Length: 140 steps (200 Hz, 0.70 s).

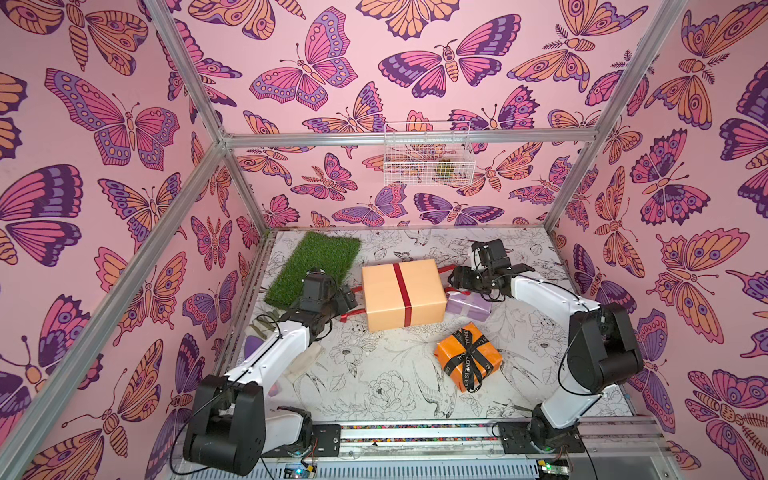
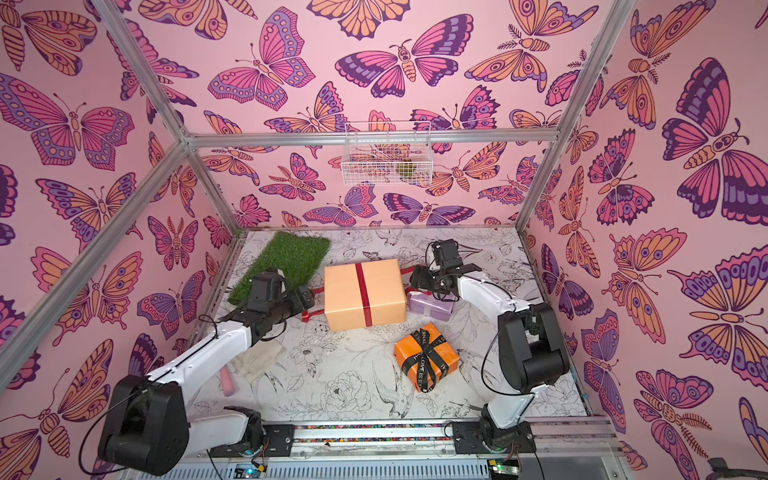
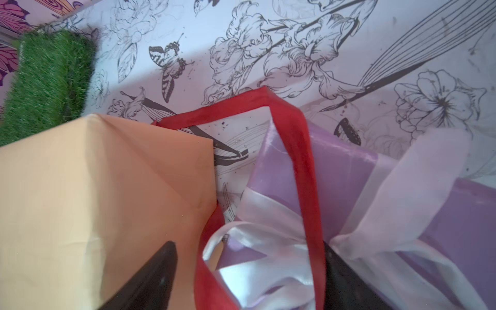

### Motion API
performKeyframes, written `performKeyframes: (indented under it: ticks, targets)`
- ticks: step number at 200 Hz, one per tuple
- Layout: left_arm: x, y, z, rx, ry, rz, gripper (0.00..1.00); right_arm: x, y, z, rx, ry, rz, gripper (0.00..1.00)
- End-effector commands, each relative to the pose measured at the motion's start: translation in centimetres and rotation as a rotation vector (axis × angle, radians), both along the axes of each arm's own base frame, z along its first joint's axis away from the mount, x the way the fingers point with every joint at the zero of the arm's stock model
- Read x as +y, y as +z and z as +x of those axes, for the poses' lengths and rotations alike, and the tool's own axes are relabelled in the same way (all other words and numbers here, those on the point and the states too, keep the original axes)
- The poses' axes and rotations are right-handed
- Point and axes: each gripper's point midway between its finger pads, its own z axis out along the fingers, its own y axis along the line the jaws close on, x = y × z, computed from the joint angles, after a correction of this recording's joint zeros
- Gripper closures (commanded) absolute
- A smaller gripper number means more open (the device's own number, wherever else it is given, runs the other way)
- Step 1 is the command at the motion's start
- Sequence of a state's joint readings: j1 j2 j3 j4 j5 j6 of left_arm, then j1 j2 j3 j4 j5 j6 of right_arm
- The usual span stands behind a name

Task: Untie the ribbon bows on the gift boxes
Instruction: Untie the ribbon from the gift box, then pull the ribbon from the gift box.

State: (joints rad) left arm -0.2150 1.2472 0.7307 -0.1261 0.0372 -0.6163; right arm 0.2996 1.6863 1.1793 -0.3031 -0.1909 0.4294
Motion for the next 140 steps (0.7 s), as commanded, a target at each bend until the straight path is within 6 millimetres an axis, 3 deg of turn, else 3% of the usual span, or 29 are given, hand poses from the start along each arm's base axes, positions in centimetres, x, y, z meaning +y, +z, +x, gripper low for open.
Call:
performKeyframes:
  ticks: [1,29,72,106,116,140]
  targets:
    - [-1.0,3.3,0.3,-0.098,-0.033,-0.076,0.00,1.4,3.4,-0.4,-0.052,0.071,0.063,0.14]
    - [-4.2,5.0,0.3,-0.145,-0.147,-0.225,0.00,4.8,4.5,-1.6,-0.056,0.180,0.145,0.15]
    - [-7.4,3.2,-0.8,-0.094,-0.222,-0.323,0.00,9.2,5.2,-1.3,-0.048,0.302,0.271,0.19]
    - [-9.1,2.8,-1.5,-0.085,-0.262,-0.356,0.01,11.1,5.9,-0.2,-0.054,0.349,0.339,0.20]
    - [-9.2,2.8,-1.6,-0.087,-0.269,-0.353,0.01,10.9,5.7,0.0,-0.040,0.344,0.316,0.22]
    - [-8.2,3.4,-1.4,-0.131,-0.239,-0.301,0.00,7.3,4.6,0.7,-0.007,0.229,0.089,0.18]
